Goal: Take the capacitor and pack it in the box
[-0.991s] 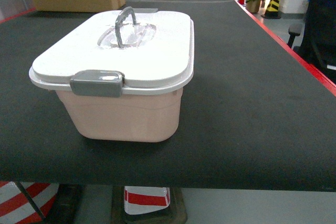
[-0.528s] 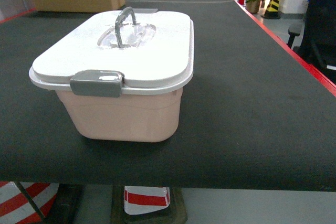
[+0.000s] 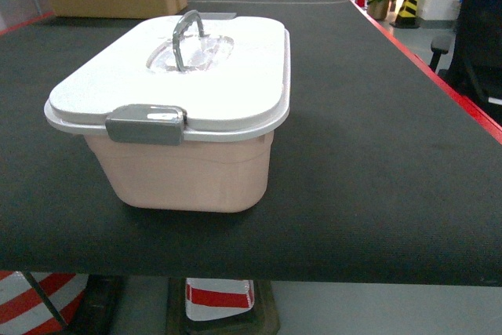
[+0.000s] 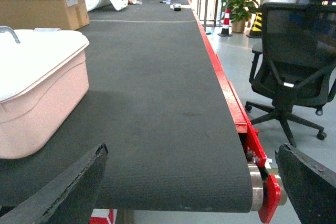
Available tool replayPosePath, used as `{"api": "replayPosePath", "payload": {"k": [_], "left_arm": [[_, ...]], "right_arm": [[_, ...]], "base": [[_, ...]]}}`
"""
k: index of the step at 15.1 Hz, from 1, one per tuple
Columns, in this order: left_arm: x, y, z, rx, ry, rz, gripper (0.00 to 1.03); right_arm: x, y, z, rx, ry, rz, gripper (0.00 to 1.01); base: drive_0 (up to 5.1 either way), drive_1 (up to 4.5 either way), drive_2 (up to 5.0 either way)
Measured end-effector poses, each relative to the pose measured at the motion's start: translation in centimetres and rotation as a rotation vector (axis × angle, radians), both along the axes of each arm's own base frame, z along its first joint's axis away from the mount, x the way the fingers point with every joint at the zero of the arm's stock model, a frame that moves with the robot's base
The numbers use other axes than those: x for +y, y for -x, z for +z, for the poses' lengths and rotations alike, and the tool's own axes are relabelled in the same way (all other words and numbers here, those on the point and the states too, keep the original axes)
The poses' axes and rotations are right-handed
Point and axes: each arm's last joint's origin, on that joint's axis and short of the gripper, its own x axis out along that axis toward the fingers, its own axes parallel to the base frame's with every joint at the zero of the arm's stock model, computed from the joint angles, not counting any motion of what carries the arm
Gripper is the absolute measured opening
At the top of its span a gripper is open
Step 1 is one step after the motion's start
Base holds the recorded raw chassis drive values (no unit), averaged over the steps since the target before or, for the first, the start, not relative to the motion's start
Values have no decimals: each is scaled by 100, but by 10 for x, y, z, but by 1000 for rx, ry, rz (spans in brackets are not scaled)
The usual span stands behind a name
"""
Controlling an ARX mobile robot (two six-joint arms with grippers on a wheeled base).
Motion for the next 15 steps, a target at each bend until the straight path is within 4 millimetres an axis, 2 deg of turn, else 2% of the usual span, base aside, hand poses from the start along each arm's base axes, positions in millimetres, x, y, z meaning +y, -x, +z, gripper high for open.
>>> {"api": "replayPosePath", "payload": {"k": [3, 12, 15], "left_arm": [[14, 18, -13, 1, -1, 19, 2], [13, 53, -36, -7, -1, -5, 2], [13, 60, -34, -22, -1, -5, 2]], "right_arm": [[0, 0, 0, 0, 0, 0, 98], [0, 0, 0, 1, 0, 0, 98], [0, 0, 0, 0, 0, 0, 98]], "base": [[0, 0, 0], [0, 0, 0], [0, 0, 0]]}}
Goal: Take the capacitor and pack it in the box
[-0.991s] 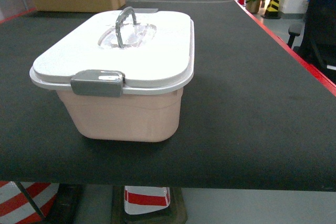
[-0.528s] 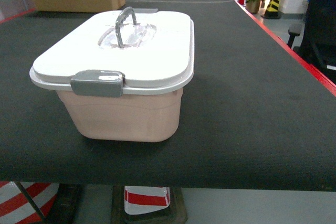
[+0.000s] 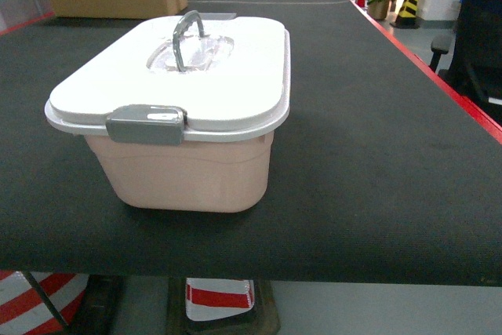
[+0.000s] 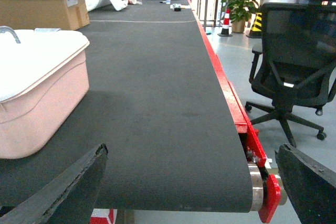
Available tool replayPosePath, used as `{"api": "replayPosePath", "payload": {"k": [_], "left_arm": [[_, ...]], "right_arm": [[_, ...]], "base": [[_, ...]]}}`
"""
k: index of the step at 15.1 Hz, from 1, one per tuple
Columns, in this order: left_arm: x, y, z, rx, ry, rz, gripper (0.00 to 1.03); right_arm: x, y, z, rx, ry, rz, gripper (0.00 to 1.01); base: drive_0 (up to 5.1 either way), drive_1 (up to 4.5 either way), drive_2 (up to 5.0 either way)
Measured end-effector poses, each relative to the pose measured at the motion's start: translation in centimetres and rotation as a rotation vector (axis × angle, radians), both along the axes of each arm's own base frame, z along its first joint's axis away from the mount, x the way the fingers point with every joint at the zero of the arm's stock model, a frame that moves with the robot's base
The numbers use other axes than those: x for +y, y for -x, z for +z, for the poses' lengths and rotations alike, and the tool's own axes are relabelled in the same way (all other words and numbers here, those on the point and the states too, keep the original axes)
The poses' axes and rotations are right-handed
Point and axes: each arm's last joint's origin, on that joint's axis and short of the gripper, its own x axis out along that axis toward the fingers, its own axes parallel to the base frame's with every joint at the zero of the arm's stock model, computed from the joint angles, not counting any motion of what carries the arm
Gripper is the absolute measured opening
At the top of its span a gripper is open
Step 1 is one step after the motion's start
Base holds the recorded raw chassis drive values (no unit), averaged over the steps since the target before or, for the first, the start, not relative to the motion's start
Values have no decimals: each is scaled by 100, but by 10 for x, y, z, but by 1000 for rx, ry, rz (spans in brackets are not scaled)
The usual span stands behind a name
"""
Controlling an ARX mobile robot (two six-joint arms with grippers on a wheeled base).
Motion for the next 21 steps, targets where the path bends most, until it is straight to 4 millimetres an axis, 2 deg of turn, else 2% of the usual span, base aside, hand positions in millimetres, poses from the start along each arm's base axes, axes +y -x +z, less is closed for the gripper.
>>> {"api": "replayPosePath", "payload": {"k": [12, 14, 16, 17, 21], "left_arm": [[0, 14, -1, 5, 0, 0, 2], [0, 22, -7, 58, 0, -2, 2], [0, 25, -5, 25, 0, 1, 2], [0, 25, -4, 19, 0, 1, 8], [0, 25, -4, 18, 0, 1, 60]], "right_arm": [[0, 0, 0, 0, 0, 0, 98], [0, 0, 0, 0, 0, 0, 98], [0, 0, 0, -1, 0, 0, 98], [0, 0, 0, 0, 0, 0, 98], [0, 0, 0, 0, 0, 0, 98]], "base": [[0, 0, 0], [0, 0, 0], [0, 0, 0], [0, 0, 0], [0, 0, 0]]}}
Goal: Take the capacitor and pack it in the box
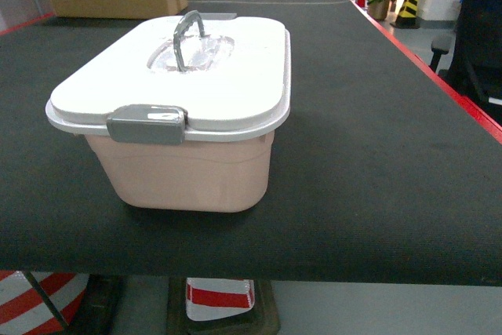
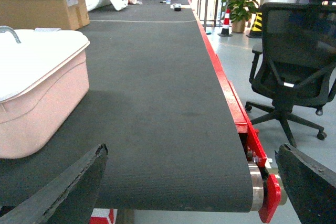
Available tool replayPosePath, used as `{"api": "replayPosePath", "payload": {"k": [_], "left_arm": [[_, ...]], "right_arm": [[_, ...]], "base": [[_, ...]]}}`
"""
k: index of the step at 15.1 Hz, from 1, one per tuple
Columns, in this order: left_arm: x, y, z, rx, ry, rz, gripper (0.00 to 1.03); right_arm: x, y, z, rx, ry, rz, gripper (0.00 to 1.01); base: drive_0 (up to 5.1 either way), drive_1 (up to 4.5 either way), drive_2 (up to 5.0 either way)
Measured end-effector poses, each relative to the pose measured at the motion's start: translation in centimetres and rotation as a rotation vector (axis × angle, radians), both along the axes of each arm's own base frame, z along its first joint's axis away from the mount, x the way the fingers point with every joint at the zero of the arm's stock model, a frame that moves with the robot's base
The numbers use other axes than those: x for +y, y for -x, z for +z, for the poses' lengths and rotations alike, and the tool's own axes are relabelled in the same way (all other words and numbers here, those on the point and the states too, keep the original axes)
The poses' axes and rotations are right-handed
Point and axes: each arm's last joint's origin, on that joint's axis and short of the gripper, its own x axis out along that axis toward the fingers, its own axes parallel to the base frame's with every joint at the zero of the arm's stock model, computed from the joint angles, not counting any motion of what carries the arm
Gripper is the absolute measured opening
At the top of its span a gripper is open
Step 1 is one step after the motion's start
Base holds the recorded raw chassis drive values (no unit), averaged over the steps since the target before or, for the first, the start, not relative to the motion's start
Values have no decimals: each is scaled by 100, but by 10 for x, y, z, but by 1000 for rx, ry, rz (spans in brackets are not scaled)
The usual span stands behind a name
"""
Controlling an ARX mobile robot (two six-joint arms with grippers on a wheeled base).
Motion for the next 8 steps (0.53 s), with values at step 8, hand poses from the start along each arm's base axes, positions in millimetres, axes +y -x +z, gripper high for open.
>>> {"api": "replayPosePath", "payload": {"k": [8], "left_arm": [[0, 0, 0, 0, -3, 0, 98]], "right_arm": [[0, 0, 0, 0, 0, 0, 98]], "base": [[0, 0, 0]]}}
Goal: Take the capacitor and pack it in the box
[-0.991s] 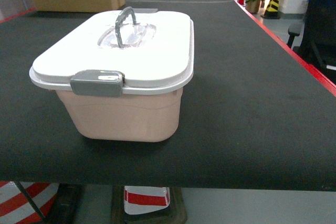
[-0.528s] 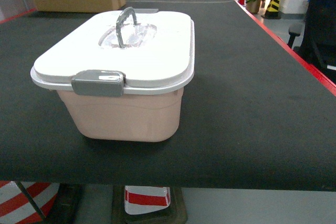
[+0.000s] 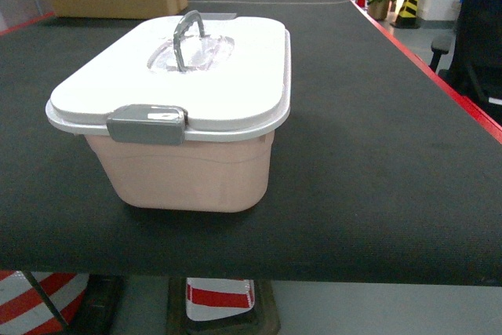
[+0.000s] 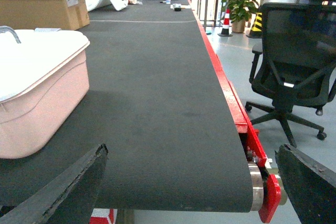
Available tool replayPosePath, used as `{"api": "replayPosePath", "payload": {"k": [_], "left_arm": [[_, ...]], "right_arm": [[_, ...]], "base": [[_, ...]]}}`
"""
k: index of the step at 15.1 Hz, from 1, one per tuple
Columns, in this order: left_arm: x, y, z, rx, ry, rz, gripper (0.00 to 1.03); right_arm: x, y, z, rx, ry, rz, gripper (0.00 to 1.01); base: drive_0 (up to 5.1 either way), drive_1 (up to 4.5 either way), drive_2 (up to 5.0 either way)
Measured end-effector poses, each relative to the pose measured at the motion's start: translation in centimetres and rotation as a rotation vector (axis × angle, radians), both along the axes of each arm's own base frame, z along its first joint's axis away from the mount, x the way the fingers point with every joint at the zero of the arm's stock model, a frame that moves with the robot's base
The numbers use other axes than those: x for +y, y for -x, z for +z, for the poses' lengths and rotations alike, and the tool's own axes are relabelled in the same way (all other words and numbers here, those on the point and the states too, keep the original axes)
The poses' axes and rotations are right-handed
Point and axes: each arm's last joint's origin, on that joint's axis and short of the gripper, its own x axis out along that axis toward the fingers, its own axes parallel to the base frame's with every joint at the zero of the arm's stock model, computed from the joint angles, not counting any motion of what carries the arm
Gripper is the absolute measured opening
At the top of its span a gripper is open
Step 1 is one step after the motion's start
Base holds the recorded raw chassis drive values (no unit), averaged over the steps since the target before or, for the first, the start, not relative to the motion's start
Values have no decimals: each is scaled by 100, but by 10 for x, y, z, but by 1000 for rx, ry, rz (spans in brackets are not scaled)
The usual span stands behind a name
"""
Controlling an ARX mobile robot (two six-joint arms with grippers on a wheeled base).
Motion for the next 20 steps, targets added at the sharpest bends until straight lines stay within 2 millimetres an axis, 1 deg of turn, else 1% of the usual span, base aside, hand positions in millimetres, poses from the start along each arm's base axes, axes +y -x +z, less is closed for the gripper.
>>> {"api": "replayPosePath", "payload": {"k": [20], "left_arm": [[0, 0, 0, 0, 0, 0, 98]], "right_arm": [[0, 0, 0, 0, 0, 0, 98]], "base": [[0, 0, 0]]}}
